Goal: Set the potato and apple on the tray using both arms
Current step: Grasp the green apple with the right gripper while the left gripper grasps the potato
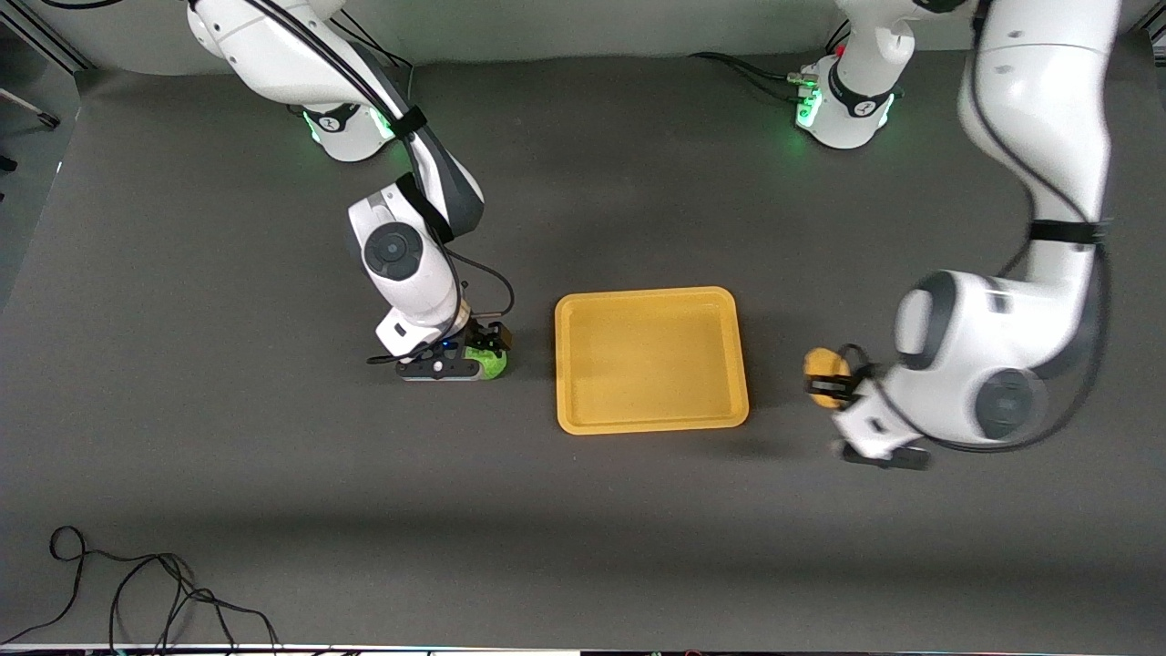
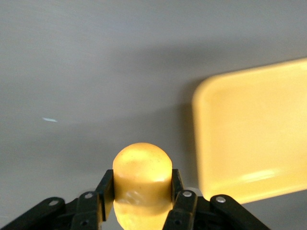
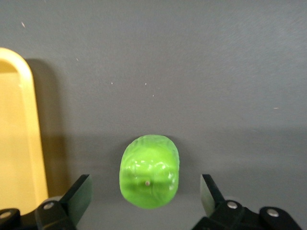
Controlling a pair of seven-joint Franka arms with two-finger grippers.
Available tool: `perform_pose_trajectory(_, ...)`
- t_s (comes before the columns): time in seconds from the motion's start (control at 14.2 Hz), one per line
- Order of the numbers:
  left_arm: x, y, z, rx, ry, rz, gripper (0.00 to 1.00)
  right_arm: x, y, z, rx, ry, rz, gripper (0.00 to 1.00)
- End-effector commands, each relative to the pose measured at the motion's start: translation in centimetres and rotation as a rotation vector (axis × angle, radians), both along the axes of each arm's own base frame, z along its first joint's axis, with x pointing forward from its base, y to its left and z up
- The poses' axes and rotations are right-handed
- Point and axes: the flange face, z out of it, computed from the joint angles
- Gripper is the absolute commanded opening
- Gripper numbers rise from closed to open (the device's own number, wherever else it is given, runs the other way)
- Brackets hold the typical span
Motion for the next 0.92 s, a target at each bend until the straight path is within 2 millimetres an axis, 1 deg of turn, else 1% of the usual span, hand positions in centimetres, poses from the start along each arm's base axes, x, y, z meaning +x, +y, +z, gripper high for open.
perform_pose_trajectory(0.0,-2.1,-5.0,-3.1,0.019,0.025,-0.011,0.22,0.1,0.6,-2.9,0.002,-0.020,-0.003,1.00)
perform_pose_trajectory(0.07,-2.9,-6.9,-4.4,0.034,0.026,0.011,0.20,0.1,0.7,-3.8,0.002,-0.024,-0.001,1.00)
perform_pose_trajectory(0.21,-3.3,-8.4,-5.3,0.049,0.020,0.039,0.18,0.0,0.8,-5.3,0.003,-0.027,0.001,1.00)
perform_pose_trajectory(0.28,-3.5,-9.1,-5.3,0.046,0.015,0.043,0.18,0.0,0.8,-5.8,0.001,-0.024,0.001,1.00)
perform_pose_trajectory(0.35,-3.5,-9.5,-5.3,0.044,0.013,0.066,0.18,0.0,0.7,-5.9,0.000,-0.023,0.001,1.00)
perform_pose_trajectory(0.42,-3.5,-9.7,-5.9,0.052,0.014,0.089,0.18,-0.1,0.7,-6.0,-0.002,-0.019,-0.001,1.00)
perform_pose_trajectory(0.49,-3.9,-10.5,-6.7,0.058,0.018,0.090,0.18,-0.1,0.6,-6.2,-0.006,-0.013,-0.002,1.00)
perform_pose_trajectory(0.56,-4.2,-10.9,-7.5,0.061,0.027,0.088,0.18,-0.3,0.6,-6.4,-0.009,-0.007,-0.003,1.00)
perform_pose_trajectory(0.63,-4.1,-10.8,-7.5,0.059,0.028,0.094,0.18,-0.4,0.5,-6.6,-0.012,0.000,-0.003,0.98)
perform_pose_trajectory(0.7,-4.1,-10.9,-7.5,0.058,0.028,0.095,0.18,-0.5,0.7,-6.4,-0.012,-0.002,-0.001,0.79)
perform_pose_trajectory(0.77,-4.3,-11.2,-7.8,0.059,0.031,0.091,0.18,-0.6,1.0,-6.0,-0.011,-0.001,0.005,0.65)
perform_pose_trajectory(0.85,-4.4,-11.1,-8.2,0.062,0.038,0.091,0.20,-0.4,1.2,-5.2,-0.016,0.010,0.005,0.59)
